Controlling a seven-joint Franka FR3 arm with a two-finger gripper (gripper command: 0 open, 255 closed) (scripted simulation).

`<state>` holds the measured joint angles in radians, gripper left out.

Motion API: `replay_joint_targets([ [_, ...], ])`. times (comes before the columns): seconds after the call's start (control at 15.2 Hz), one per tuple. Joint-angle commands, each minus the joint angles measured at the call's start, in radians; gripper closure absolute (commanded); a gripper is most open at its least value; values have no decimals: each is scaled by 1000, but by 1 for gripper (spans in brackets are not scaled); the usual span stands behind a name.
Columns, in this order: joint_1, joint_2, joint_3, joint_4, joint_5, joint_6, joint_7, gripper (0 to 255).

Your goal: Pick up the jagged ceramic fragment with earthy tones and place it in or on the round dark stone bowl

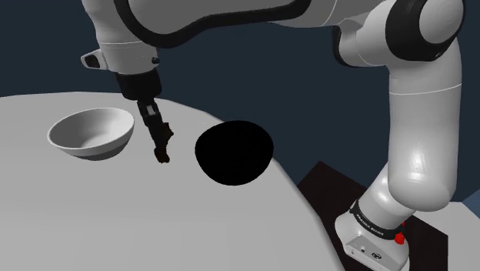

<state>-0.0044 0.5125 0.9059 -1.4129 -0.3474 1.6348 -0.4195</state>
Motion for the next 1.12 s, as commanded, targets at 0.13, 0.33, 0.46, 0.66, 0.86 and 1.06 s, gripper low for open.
replay_joint_targets([
  [0.13,13,-4,3,55,4,-55,-4,255],
  [0.33,27,-1,3,103,4,-97,-6,255],
  [0.46,38,2,2,137,2,-126,-7,255],
  [0.66,58,9,0,193,-3,-172,-9,255],
  [0.86,82,20,-4,255,-10,-221,-10,255],
  [1.06,35,-30,13,205,21,-216,-21,255],
])
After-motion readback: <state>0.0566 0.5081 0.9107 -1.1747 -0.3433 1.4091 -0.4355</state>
